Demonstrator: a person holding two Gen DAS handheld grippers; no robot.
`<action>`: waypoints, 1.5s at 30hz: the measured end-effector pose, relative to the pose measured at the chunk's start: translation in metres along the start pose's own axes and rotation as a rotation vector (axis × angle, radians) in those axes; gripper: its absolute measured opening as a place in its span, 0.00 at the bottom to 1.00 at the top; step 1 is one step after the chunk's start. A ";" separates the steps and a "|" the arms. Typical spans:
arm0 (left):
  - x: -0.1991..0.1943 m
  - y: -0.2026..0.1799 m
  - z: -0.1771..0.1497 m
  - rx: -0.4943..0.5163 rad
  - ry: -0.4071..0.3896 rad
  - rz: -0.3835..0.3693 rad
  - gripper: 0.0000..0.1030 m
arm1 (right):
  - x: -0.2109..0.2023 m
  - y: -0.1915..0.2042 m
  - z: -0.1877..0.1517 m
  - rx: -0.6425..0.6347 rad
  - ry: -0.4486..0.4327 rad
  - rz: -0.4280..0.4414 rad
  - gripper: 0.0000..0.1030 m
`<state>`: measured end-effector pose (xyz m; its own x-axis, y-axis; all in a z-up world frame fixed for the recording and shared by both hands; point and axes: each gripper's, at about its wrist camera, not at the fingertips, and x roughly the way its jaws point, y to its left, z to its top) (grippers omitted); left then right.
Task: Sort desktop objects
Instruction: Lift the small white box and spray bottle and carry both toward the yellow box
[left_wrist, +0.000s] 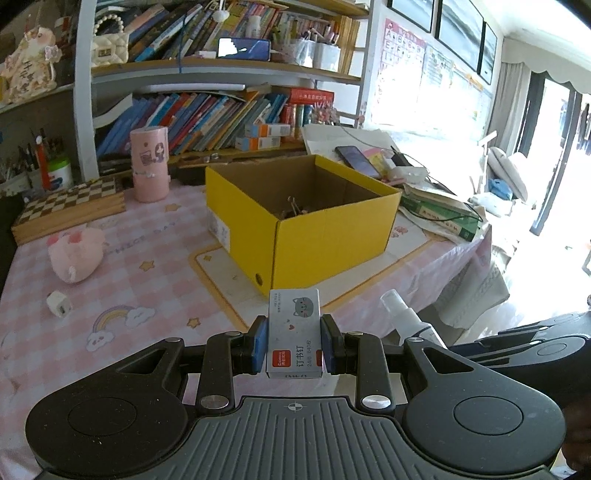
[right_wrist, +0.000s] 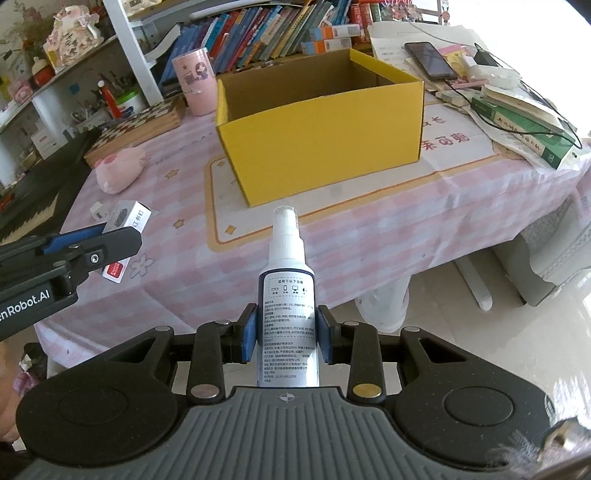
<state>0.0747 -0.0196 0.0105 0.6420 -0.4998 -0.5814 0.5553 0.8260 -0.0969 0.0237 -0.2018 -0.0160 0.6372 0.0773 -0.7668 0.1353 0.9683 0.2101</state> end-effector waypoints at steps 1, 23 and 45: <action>0.003 -0.002 0.002 0.002 -0.006 0.002 0.27 | 0.001 -0.003 0.003 -0.003 -0.001 0.000 0.29; 0.064 -0.043 0.085 -0.017 -0.179 0.134 0.27 | 0.009 -0.082 0.139 -0.102 -0.199 0.065 0.29; 0.204 -0.051 0.127 0.020 0.001 0.291 0.28 | 0.134 -0.092 0.260 -0.407 -0.119 0.170 0.29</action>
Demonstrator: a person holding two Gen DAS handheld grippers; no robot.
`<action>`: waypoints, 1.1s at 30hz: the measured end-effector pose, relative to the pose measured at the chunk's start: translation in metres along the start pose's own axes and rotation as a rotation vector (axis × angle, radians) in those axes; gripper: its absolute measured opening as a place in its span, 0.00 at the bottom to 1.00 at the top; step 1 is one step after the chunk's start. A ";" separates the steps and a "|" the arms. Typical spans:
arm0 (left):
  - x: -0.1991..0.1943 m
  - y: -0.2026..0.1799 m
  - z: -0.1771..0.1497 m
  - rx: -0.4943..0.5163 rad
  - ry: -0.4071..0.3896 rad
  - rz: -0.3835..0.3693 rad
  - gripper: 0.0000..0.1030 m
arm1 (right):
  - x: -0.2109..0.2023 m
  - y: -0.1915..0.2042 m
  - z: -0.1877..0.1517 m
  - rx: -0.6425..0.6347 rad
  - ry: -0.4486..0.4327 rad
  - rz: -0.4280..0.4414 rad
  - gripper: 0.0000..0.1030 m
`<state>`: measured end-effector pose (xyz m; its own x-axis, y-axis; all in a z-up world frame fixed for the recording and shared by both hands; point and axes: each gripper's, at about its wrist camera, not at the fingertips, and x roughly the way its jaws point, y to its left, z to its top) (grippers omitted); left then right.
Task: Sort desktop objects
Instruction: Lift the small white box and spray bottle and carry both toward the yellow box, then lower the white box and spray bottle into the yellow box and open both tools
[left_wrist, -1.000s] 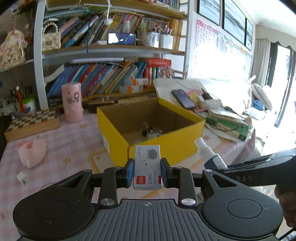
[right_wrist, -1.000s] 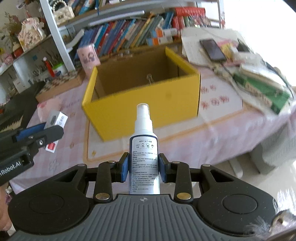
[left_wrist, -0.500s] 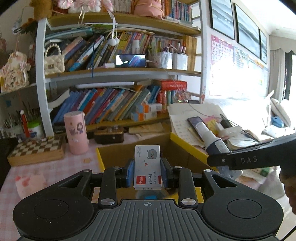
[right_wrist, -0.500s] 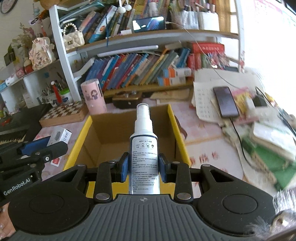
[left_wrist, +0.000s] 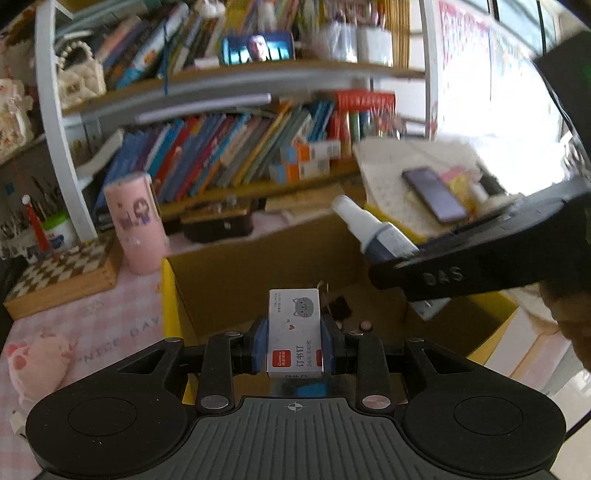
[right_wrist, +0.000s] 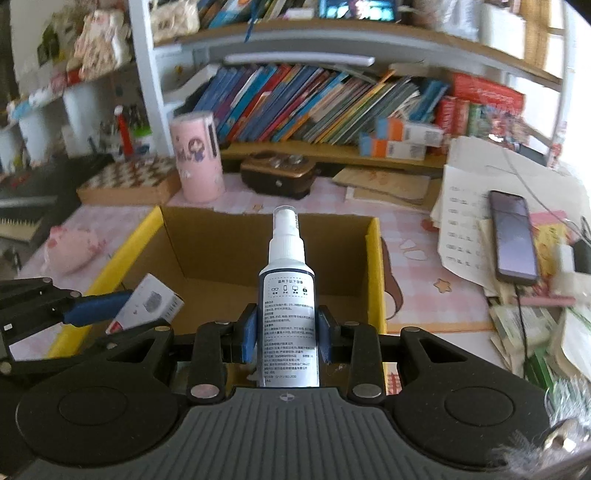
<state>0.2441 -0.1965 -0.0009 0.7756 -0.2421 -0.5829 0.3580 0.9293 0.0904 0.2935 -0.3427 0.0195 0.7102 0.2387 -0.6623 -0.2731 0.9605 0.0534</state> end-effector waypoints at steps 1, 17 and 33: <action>0.005 -0.002 -0.001 0.006 0.019 0.002 0.28 | 0.007 0.000 0.001 -0.017 0.012 0.004 0.29; 0.031 -0.010 -0.005 -0.038 0.116 0.038 0.28 | 0.083 0.015 0.016 -0.237 0.233 0.075 0.29; 0.006 -0.010 -0.007 -0.020 0.019 0.113 0.64 | 0.081 0.015 0.022 -0.234 0.204 0.066 0.41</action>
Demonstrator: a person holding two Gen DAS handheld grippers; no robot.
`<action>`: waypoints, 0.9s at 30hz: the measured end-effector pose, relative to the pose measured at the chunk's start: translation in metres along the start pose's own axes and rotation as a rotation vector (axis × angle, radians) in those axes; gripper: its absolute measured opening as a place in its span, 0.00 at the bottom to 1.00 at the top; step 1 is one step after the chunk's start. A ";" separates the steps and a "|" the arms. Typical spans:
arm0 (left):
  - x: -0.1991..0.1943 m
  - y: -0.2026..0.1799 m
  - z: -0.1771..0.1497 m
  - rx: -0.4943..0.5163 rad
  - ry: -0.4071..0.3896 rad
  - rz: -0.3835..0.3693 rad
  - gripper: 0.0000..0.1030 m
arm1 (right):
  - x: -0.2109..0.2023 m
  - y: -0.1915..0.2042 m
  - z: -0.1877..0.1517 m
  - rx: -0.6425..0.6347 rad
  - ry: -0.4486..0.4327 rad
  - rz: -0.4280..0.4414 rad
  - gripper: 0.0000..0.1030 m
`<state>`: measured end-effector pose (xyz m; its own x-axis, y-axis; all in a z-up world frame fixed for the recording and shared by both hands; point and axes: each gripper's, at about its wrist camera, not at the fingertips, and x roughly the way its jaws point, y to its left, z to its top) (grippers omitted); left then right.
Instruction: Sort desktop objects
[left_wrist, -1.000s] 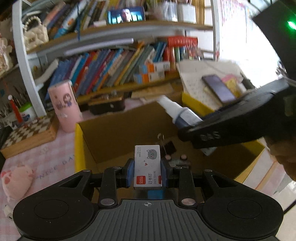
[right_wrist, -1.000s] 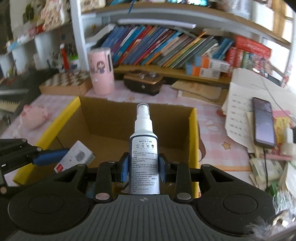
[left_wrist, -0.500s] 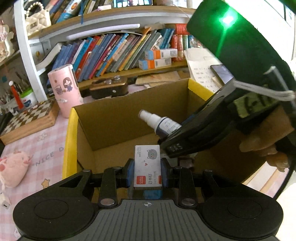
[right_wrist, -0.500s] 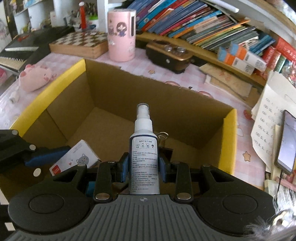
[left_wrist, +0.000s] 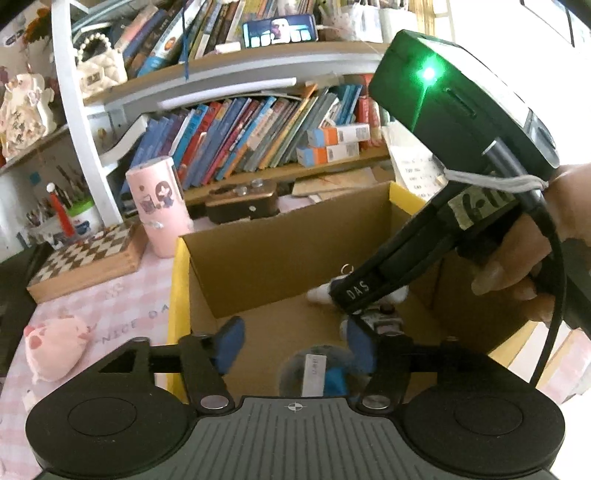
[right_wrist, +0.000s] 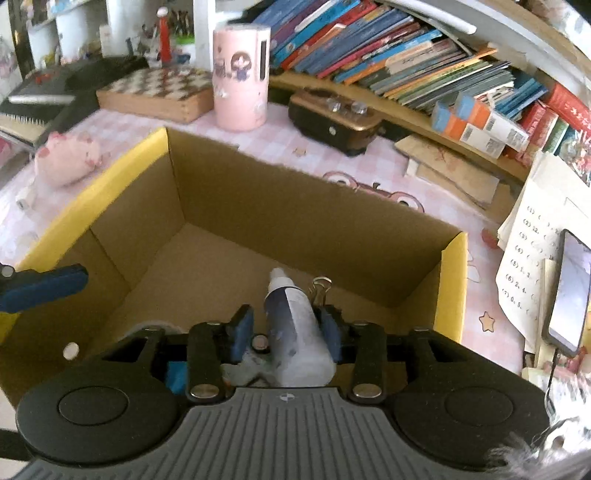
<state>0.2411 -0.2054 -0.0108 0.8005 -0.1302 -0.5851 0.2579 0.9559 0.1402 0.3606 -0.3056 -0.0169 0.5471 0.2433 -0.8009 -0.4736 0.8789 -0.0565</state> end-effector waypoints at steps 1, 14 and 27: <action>-0.003 0.001 0.000 0.000 -0.008 0.000 0.65 | -0.003 -0.001 -0.001 0.011 -0.009 0.002 0.41; -0.062 0.026 0.008 -0.073 -0.167 0.066 0.85 | -0.090 -0.002 -0.022 0.177 -0.309 -0.050 0.46; -0.103 0.069 -0.010 -0.145 -0.201 0.068 0.87 | -0.144 0.036 -0.059 0.235 -0.417 -0.165 0.49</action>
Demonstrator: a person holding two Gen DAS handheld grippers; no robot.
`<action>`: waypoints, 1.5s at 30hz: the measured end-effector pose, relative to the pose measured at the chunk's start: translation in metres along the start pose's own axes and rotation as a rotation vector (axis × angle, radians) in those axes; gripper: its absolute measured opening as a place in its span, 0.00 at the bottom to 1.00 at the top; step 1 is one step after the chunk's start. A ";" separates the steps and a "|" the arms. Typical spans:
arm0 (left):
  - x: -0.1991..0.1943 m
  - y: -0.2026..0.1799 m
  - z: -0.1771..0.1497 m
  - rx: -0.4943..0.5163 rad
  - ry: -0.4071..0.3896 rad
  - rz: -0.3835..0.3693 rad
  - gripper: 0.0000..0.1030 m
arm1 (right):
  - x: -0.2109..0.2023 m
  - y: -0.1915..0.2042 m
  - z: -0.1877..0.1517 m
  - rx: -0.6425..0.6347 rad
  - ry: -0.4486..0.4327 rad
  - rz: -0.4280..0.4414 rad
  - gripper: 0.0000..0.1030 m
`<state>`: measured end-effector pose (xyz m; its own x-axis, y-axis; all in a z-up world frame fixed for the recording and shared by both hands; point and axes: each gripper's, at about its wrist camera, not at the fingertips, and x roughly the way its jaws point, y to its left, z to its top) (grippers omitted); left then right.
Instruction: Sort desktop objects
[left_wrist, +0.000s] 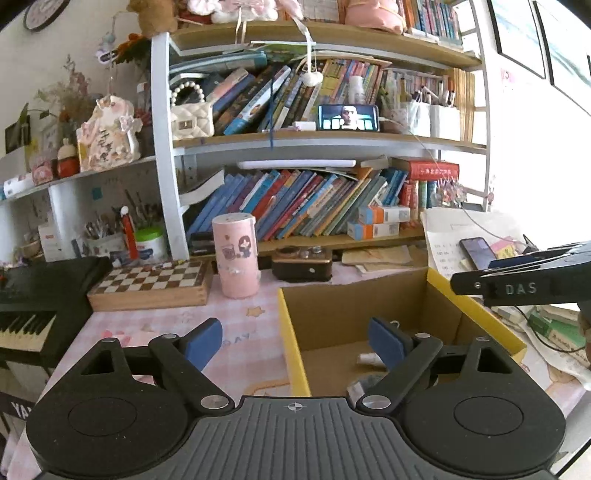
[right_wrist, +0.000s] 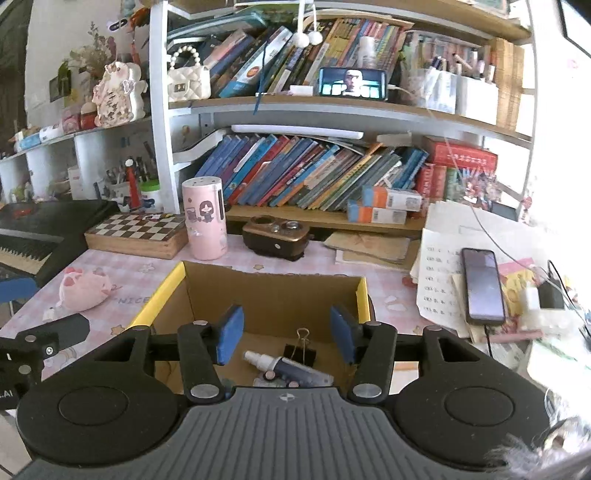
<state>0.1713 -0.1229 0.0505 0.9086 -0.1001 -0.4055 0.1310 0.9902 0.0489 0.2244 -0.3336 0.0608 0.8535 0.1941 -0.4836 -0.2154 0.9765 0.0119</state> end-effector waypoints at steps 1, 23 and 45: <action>-0.003 0.003 -0.002 0.001 0.001 -0.003 0.87 | -0.004 0.002 -0.003 0.008 -0.002 -0.007 0.49; -0.057 0.057 -0.055 0.003 0.050 -0.037 0.88 | -0.057 0.071 -0.071 0.113 0.080 -0.136 0.51; -0.109 0.089 -0.101 0.060 0.107 -0.044 0.92 | -0.103 0.162 -0.141 0.199 0.183 -0.158 0.61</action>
<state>0.0436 -0.0138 0.0065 0.8545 -0.1292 -0.5032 0.1961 0.9772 0.0820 0.0349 -0.2086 -0.0112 0.7656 0.0362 -0.6423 0.0256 0.9959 0.0866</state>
